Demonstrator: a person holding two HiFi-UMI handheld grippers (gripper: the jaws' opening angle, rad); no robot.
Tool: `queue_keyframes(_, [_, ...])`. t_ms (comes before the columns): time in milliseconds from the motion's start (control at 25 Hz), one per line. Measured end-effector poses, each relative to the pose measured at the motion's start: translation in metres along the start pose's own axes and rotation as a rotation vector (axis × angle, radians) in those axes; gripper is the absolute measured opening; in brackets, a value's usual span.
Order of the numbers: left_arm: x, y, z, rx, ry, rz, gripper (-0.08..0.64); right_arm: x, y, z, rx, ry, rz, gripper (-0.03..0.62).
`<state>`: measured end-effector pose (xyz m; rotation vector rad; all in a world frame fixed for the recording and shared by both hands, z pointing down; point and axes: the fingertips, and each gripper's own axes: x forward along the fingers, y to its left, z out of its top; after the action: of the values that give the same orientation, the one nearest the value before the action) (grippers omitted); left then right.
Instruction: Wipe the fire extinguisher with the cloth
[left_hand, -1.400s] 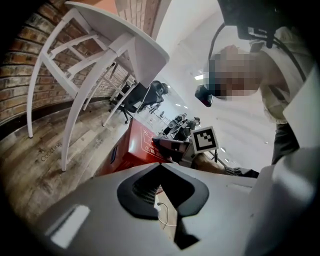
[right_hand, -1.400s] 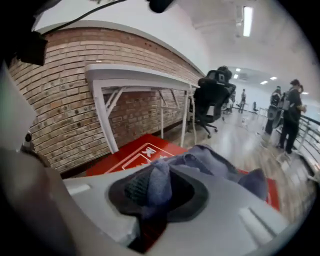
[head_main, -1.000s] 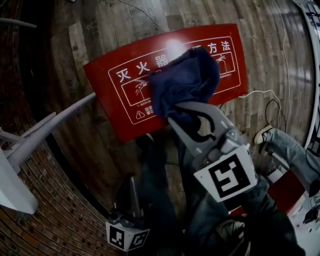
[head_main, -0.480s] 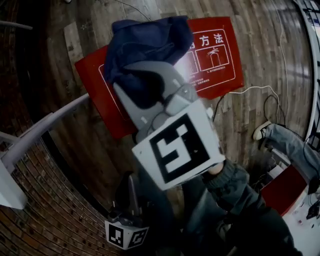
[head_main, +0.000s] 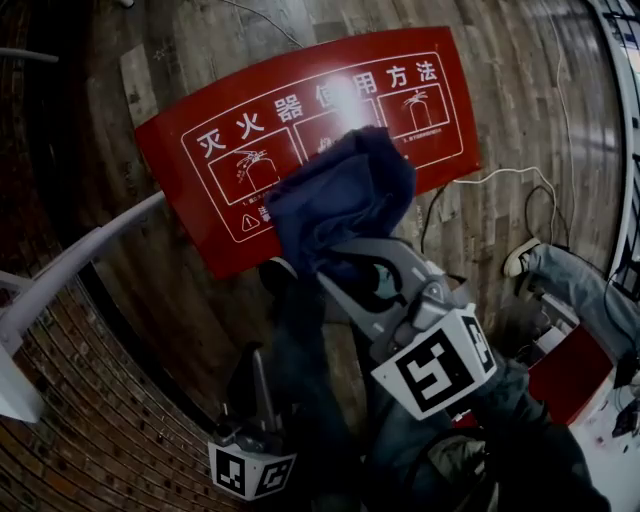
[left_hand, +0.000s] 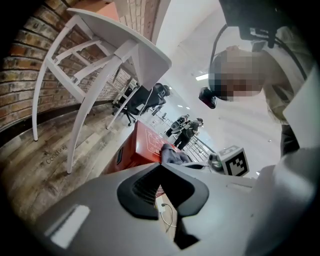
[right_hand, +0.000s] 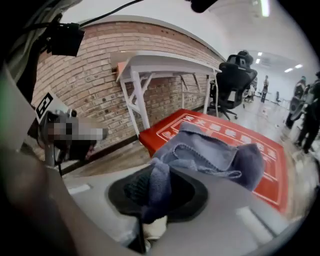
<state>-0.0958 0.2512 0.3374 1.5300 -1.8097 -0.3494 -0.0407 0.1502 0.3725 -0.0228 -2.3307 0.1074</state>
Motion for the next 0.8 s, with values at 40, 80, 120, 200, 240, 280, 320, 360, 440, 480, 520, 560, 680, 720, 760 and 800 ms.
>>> queue_keyframes(40, [0.0,-0.001,-0.001,-0.001,0.001,-0.003,0.0,-0.01,-0.013,-0.019,0.007,0.028,-0.059,0.064])
queue_keyframes(80, [0.001,-0.002,-0.002,-0.001,0.001,-0.006,0.0,-0.019,-0.024,-0.041,0.026,0.07,-0.12,0.064])
queue_keyframes(120, [0.001,-0.003,-0.002,-0.001,0.003,-0.008,0.0,-0.027,-0.034,-0.063,0.043,0.124,-0.173,0.064])
queue_keyframes(200, [0.001,-0.004,-0.005,-0.001,0.007,-0.009,0.0,-0.037,-0.047,-0.1,0.005,0.22,-0.256,0.064])
queue_keyframes(240, [0.001,-0.005,-0.006,0.0,0.01,-0.009,0.0,-0.039,-0.051,-0.11,-0.067,0.246,-0.299,0.064])
queue_keyframes(280, [0.002,-0.006,-0.008,0.0,0.013,-0.01,0.0,-0.039,-0.054,-0.116,-0.17,0.257,-0.351,0.064])
queue_keyframes(320, [0.002,-0.006,-0.009,0.001,0.017,-0.01,0.0,-0.035,-0.056,-0.12,-0.291,0.254,-0.403,0.064])
queue_keyframes(360, [0.002,-0.006,-0.011,0.002,0.021,-0.01,0.0,-0.028,-0.056,-0.122,-0.41,0.241,-0.448,0.064])
queue_keyframes(440, [0.002,-0.006,-0.013,0.006,0.027,-0.009,0.0,-0.007,-0.055,-0.125,-0.582,0.191,-0.498,0.064])
queue_keyframes(480, [0.002,-0.006,-0.015,0.008,0.029,-0.008,0.0,0.006,-0.052,-0.125,-0.632,0.157,-0.505,0.064])
queue_keyframes(520, [0.001,-0.006,-0.016,0.01,0.032,-0.006,0.0,0.02,-0.048,-0.123,-0.672,0.121,-0.506,0.064])
queue_keyframes(560, [0.0,-0.006,-0.019,0.011,0.035,-0.004,0.0,0.032,-0.04,-0.119,-0.709,0.083,-0.505,0.064])
queue_keyframes(680, [-0.005,-0.003,-0.03,0.0,0.05,0.003,0.0,0.058,-0.014,-0.102,-0.715,-0.017,-0.491,0.064])
queue_keyframes(720, [-0.006,-0.002,-0.033,-0.007,0.052,0.007,0.0,0.062,-0.009,-0.097,-0.633,-0.044,-0.481,0.064])
queue_keyframes(760, [-0.007,0.0,-0.035,-0.014,0.051,0.011,0.0,0.062,-0.007,-0.093,-0.494,-0.072,-0.468,0.064])
queue_keyframes(800, [-0.008,0.002,-0.035,-0.02,0.047,0.013,0.0,0.059,-0.009,-0.092,-0.298,-0.107,-0.448,0.064])
